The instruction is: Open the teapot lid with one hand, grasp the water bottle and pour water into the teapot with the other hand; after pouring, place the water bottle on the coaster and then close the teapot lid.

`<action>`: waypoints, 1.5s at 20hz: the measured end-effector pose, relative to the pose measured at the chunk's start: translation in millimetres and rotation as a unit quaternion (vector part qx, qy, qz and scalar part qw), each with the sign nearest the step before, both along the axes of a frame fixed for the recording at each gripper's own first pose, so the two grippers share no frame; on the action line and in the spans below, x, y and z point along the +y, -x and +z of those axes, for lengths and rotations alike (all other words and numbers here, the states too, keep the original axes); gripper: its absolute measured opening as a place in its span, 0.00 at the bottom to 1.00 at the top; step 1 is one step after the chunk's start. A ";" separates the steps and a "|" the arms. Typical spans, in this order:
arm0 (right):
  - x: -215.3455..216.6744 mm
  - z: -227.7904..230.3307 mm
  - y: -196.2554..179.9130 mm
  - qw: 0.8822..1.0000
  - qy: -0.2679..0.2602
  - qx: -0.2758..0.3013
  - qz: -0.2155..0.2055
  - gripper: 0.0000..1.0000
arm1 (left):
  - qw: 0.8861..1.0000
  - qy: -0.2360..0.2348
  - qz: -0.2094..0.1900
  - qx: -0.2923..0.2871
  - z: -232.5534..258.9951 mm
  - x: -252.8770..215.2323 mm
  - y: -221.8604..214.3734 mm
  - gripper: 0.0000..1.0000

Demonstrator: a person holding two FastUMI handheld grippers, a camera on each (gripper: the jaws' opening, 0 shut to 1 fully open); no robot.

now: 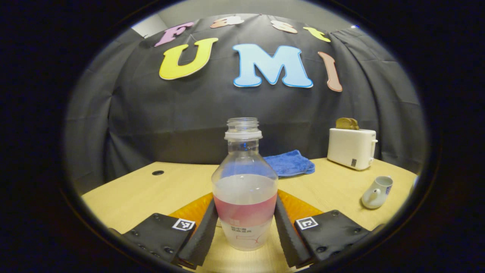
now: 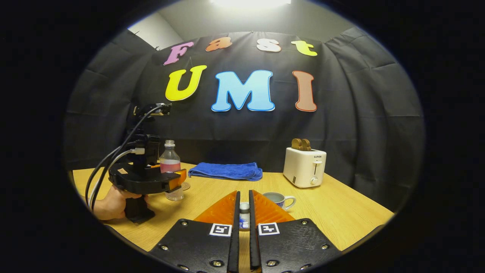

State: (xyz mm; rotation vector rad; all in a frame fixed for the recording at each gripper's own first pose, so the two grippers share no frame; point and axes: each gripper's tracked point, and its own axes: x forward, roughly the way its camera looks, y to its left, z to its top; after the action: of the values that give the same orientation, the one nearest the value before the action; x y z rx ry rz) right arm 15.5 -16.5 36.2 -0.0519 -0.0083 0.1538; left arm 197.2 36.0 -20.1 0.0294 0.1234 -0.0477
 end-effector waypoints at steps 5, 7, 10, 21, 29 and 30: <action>-10.0 -5.3 40.7 1.000 -0.009 0.004 0.000 0.11 | 0.998 -0.067 -0.014 -0.003 6.1 -15.6 3.3 0.87; -19.7 -7.9 54.7 1.000 -0.007 0.003 -0.009 0.11 | 0.995 -0.097 -0.024 -0.007 8.8 -26.9 4.3 0.87; -25.3 -13.0 73.0 1.000 -0.010 0.007 -0.013 0.11 | 0.984 -0.170 -0.055 0.002 6.7 -53.5 3.2 0.87; -30.5 -32.3 100.9 0.999 -0.032 0.031 -0.007 0.11 | 0.905 -0.410 -0.111 -0.017 17.5 -134.0 -4.0 0.87; -29.5 -34.4 101.4 0.999 -0.043 0.032 -0.004 0.11 | 0.832 -0.537 -0.138 -0.008 6.2 -159.3 -15.3 0.87; -30.3 -35.0 101.2 0.999 -0.043 0.032 -0.004 0.11 | 0.823 -0.551 -0.140 -0.012 6.5 -163.3 -16.1 0.87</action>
State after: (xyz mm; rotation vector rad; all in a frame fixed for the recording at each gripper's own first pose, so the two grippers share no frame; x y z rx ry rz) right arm -85.7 -46.7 1.1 0.0399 0.0492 0.1459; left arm 213.3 -127.3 -13.6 1.2192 0.1074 -0.2666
